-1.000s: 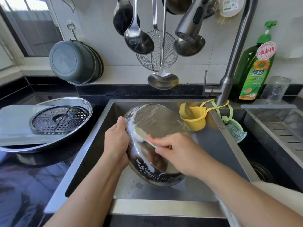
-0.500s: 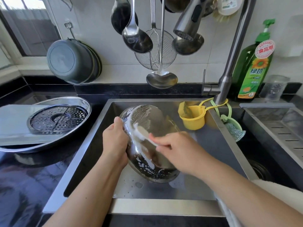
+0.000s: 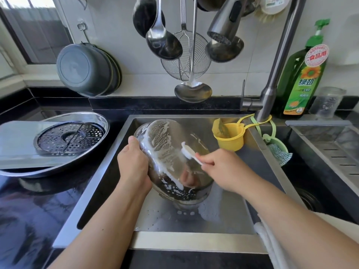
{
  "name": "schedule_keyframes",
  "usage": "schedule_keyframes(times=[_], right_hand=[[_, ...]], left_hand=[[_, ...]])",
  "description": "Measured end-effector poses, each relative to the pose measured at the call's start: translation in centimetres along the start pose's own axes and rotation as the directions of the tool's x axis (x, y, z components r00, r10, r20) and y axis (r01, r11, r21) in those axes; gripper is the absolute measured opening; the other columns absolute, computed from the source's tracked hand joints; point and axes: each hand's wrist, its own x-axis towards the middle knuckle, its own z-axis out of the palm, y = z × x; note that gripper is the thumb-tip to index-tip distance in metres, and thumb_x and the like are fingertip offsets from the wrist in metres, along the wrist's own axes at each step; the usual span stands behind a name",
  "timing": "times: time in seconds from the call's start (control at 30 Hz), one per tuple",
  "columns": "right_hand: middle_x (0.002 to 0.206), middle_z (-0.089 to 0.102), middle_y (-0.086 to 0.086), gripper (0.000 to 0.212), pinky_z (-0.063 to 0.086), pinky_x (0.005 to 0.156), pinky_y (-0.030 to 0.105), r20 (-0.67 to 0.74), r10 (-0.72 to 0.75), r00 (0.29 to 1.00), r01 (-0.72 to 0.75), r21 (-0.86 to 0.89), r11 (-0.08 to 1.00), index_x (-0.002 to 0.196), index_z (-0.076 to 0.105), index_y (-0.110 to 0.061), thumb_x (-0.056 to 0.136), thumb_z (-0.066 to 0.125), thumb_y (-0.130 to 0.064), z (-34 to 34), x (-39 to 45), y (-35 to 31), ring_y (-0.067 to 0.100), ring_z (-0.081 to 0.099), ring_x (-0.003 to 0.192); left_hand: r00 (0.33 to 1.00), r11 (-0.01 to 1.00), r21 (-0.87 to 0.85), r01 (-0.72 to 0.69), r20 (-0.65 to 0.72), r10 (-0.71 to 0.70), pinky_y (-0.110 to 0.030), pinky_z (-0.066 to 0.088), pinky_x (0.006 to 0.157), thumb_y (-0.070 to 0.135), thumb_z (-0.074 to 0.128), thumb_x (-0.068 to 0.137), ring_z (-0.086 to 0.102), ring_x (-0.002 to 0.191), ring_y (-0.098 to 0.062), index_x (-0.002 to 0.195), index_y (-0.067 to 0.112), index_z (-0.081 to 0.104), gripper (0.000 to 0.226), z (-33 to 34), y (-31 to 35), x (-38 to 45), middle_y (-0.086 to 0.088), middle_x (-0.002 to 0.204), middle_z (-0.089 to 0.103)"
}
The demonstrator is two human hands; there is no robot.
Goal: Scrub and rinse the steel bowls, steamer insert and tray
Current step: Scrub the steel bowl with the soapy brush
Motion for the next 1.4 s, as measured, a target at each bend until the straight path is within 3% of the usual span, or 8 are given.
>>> schedule_keyframes(times=[0.17, 0.3, 0.47, 0.77, 0.93, 1.13, 1.3, 1.4], right_hand=[[0.064, 0.049, -0.013, 0.039, 0.034, 0.057, 0.026, 0.096, -0.176, 0.98, 0.159, 0.162, 0.974, 0.13, 0.06, -0.05, 0.099, 0.061, -0.026, 0.9, -2.0, -2.0, 0.008, 0.034, 0.057], [0.068, 0.048, -0.017, 0.038, 0.032, 0.055, 0.014, 0.021, -0.059, 0.998, 0.057, 0.105, 0.993, 0.131, 0.063, -0.046, 0.1, 0.06, -0.024, 0.2, -0.4, -0.7, 0.003, 0.034, 0.055], [0.084, 0.074, 0.002, 0.037, 0.036, 0.06, 0.029, 0.135, -0.172, 0.976, 0.14, 0.219, 0.966, 0.13, 0.06, -0.05, 0.1, 0.061, -0.029, 1.0, -2.1, -2.2, 0.009, 0.041, 0.063], [0.084, 0.073, 0.004, 0.038, 0.042, 0.065, 0.032, 0.144, -0.148, 0.978, 0.115, 0.214, 0.97, 0.129, 0.059, -0.055, 0.099, 0.06, -0.03, 1.1, -2.0, -2.1, 0.01, 0.05, 0.071], [0.079, 0.069, -0.001, 0.037, 0.039, 0.061, 0.03, 0.129, -0.015, 0.991, 0.009, 0.048, 0.999, 0.13, 0.064, -0.048, 0.1, 0.059, -0.027, 0.2, -1.0, -0.6, 0.02, 0.054, 0.07], [0.082, 0.072, -0.003, 0.04, 0.046, 0.063, 0.035, 0.161, -0.138, 0.977, 0.106, 0.192, 0.976, 0.13, 0.059, -0.054, 0.1, 0.06, -0.028, 0.9, -2.2, -2.6, 0.022, 0.061, 0.07], [0.079, 0.053, -0.01, 0.038, 0.03, 0.051, 0.018, 0.12, 0.021, 0.993, -0.023, 0.019, 1.0, 0.135, 0.062, -0.044, 0.101, 0.057, -0.025, 0.0, -1.4, -1.2, 0.006, 0.039, 0.062], [0.071, 0.054, -0.008, 0.041, 0.029, 0.05, 0.02, 0.128, -0.079, 0.989, 0.067, 0.096, 0.993, 0.134, 0.059, -0.05, 0.101, 0.056, -0.026, 0.7, -2.5, -3.1, 0.007, 0.037, 0.056]], left_hand=[[0.999, 0.998, -0.064, 0.013, -0.04, -0.016, -0.018, 0.039, 0.043, 0.027, 0.044, 0.107, 0.041, 0.041, -0.01, 0.063, 0.022, 0.033, 0.045, -0.3, 0.2, 0.1, 0.007, 0.047, 0.039], [0.998, 0.99, -0.14, 0.034, -0.043, -0.04, -0.015, 0.033, 0.035, 0.024, 0.044, 0.107, 0.035, 0.033, -0.005, 0.061, 0.023, 0.033, 0.047, -0.1, 0.4, -0.1, 0.008, 0.046, 0.035], [0.992, 0.983, -0.172, 0.069, -0.096, -0.086, -0.015, 0.032, 0.037, 0.025, 0.042, 0.105, 0.036, 0.037, -0.006, 0.063, 0.023, 0.034, 0.042, -0.2, 0.1, 0.5, 0.006, 0.053, 0.035], [0.993, 0.985, -0.166, 0.038, -0.104, -0.055, -0.013, 0.036, 0.037, 0.026, 0.041, 0.107, 0.042, 0.034, -0.004, 0.062, 0.021, 0.036, 0.045, -0.2, 0.2, 0.2, 0.009, 0.044, 0.042], [0.991, 0.976, -0.217, 0.031, -0.12, -0.058, -0.012, 0.036, 0.038, 0.031, 0.042, 0.109, 0.041, 0.034, -0.003, 0.065, 0.022, 0.036, 0.046, -0.2, 0.2, 0.4, 0.009, 0.046, 0.038], [0.987, 0.985, -0.173, -0.001, -0.158, -0.027, -0.013, 0.037, 0.038, 0.03, 0.038, 0.11, 0.043, 0.034, -0.004, 0.071, 0.018, 0.042, 0.041, -0.4, 0.4, 0.1, 0.009, 0.042, 0.042], [0.986, 0.981, -0.193, -0.026, -0.168, -0.007, -0.014, 0.037, 0.039, 0.03, 0.038, 0.11, 0.044, 0.037, -0.004, 0.066, 0.019, 0.041, 0.045, -0.3, 0.5, 0.0, 0.012, 0.042, 0.043], [0.979, 0.979, -0.203, -0.015, -0.201, -0.027, -0.016, 0.042, 0.042, 0.032, 0.039, 0.109, 0.049, 0.04, -0.005, 0.067, 0.02, 0.047, 0.044, -0.4, 0.4, 0.3, 0.012, 0.048, 0.05]])
